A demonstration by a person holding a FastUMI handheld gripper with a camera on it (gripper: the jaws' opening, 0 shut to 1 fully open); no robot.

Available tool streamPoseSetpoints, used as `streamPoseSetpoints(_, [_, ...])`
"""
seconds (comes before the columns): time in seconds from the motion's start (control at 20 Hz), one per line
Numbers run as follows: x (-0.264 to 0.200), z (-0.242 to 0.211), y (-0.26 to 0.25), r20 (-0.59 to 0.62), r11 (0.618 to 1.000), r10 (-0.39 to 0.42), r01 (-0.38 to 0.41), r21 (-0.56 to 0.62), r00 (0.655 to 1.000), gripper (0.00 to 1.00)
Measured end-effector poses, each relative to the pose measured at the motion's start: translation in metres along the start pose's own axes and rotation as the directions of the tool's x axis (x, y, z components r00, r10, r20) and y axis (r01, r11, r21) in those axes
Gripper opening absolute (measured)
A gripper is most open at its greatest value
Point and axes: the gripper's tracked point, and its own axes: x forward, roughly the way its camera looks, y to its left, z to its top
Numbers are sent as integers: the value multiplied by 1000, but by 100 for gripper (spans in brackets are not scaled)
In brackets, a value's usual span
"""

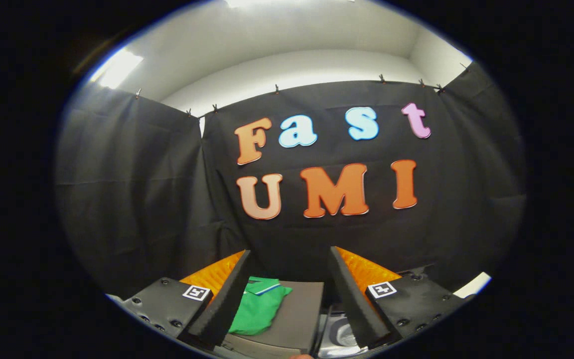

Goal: Put the clothes into the washing machine and then close the washing machine lid.

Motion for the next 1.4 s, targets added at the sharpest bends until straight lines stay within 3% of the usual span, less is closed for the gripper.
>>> streamPoseSetpoints(0.25, [65,-53,65,-110,995,88,-83,47,990,99])
streamPoseSetpoints(0.55, [131,-145,102,-308,994,94,-74,76,947,99])
streamPoseSetpoints(0.7, [140,-183,125,-393,988,130,-88,123,910,98])
streamPoseSetpoints(0.9, [145,-213,117,-473,995,52,-2,104,880,97])
streamPoseSetpoints(1.15, [145,-244,128,-535,997,49,-9,78,843,98])
streamPoseSetpoints(1.35, [142,-289,121,-610,999,10,15,36,793,99])
streamPoseSetpoints(1.4, [144,-287,121,-598,1000,9,5,22,802,100])
